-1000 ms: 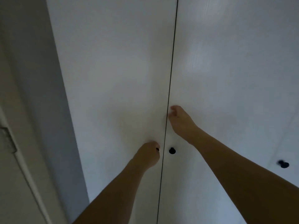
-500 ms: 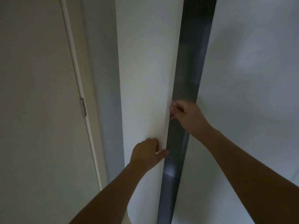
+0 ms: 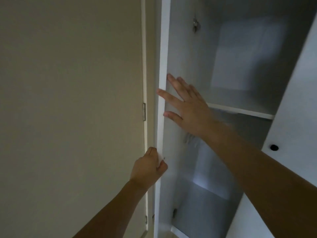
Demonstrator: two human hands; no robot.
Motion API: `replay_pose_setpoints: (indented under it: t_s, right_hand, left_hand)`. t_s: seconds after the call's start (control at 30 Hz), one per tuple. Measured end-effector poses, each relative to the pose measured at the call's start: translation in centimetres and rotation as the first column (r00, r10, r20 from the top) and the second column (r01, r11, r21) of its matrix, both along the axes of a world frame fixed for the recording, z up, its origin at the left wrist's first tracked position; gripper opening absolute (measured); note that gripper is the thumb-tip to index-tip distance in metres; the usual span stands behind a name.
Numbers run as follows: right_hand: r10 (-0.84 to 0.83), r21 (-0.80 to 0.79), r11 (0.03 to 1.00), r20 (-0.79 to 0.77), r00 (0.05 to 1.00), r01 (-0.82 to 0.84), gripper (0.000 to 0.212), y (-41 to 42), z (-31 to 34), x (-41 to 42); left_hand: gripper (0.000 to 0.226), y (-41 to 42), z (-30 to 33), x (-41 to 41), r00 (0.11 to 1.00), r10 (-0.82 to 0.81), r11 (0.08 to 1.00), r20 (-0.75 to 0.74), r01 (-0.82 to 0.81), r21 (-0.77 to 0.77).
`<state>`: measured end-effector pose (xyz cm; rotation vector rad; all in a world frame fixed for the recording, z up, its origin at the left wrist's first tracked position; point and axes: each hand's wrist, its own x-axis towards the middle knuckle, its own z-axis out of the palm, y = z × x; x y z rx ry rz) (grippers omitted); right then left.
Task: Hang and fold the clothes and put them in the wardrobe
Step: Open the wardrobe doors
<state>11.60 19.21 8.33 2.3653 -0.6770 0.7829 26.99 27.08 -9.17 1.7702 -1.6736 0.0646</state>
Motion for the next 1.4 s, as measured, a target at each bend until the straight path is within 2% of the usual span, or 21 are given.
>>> replay_pose_setpoints:
  t_s: [0.1,0.27,0.37,0.53,0.57,0.6,0.67,0.7,0.73,0.87,0.97,1.07,1.27,1.4]
  right_hand:
    - [-0.087,-0.085,0.993,-0.045,0.995,0.083,0.067,-1.1,-0.2,4.1]
    - [-0.140,-0.168,0.977,-0.035,0.990,0.132,0.062,-2.2,-0.9,9.3]
    - [-0.164,-0.141,0.977,-0.032,0.986,0.158,0.060,-2.2,-1.0,11.3]
    - [-0.137,-0.105,0.986,-0.073,0.988,0.129,0.056,-1.6,-0.4,10.8]
    - [-0.123,-0.103,0.988,-0.092,0.988,0.113,0.057,-1.4,-0.3,10.0]
    - [-0.115,-0.093,0.990,-0.101,0.988,0.105,0.058,-1.3,-0.2,9.0]
    - [-0.125,-0.029,0.992,-0.069,0.990,0.123,0.059,-1.4,0.0,5.8]
    - [-0.151,0.002,0.988,-0.046,0.987,0.151,0.059,-1.6,0.0,3.6]
    - [-0.192,0.020,0.981,-0.037,0.981,0.193,0.060,-2.0,0.1,1.1]
    - [-0.427,0.019,0.903,-0.085,0.900,0.430,0.061,-3.6,1.1,-11.0]
    - [-0.565,-0.009,0.822,-0.132,0.815,0.569,0.060,-4.6,2.6,-19.2]
    - [-0.634,-0.059,0.771,-0.168,0.755,0.634,0.058,-5.7,3.2,-25.1]
    - [-0.735,-0.112,0.671,-0.231,0.637,0.733,0.056,-10.1,2.0,-30.5]
    - [-0.740,-0.150,0.669,-0.229,0.633,0.728,0.056,-14.1,0.8,-31.7]
  left_hand:
    - [0.025,-0.3,0.1,4.0,0.997,0.021,0.999,-0.071,-0.018,0.038]
    - [0.024,-1.1,0.0,8.2,0.987,0.064,0.995,-0.147,-0.051,0.090]
    - [0.022,-1.6,0.5,9.8,0.980,0.075,0.990,-0.185,-0.052,0.129]
    - [0.028,-1.0,2.1,9.3,0.985,0.113,0.967,-0.133,-0.078,0.244]
    - [0.034,-0.5,2.3,8.6,0.983,0.149,0.969,-0.109,-0.124,0.214]
    - [0.043,0.0,2.3,7.6,0.976,0.195,0.977,-0.098,-0.185,0.103]
    - [0.053,0.9,2.4,4.6,0.965,0.235,0.929,-0.120,-0.259,-0.263]
    - [0.054,0.9,2.5,2.7,0.970,0.215,0.887,-0.117,-0.244,-0.392]
    - [0.054,0.7,2.7,0.7,0.981,0.169,0.874,-0.099,-0.195,-0.445]
    - [0.061,-2.5,3.7,-7.5,0.998,0.019,0.958,-0.068,-0.038,-0.285]
    - [0.058,-6.3,4.2,-13.7,0.997,-0.079,0.967,0.019,0.081,-0.243]
    - [0.059,-9.5,4.9,-19.4,0.985,-0.171,0.969,0.022,0.172,-0.178]
    - [0.057,-15.9,4.4,-27.8,0.919,-0.377,0.921,-0.117,0.385,0.053]
    - [0.056,-21.9,4.4,-31.8,0.845,-0.466,0.833,-0.262,0.518,0.192]
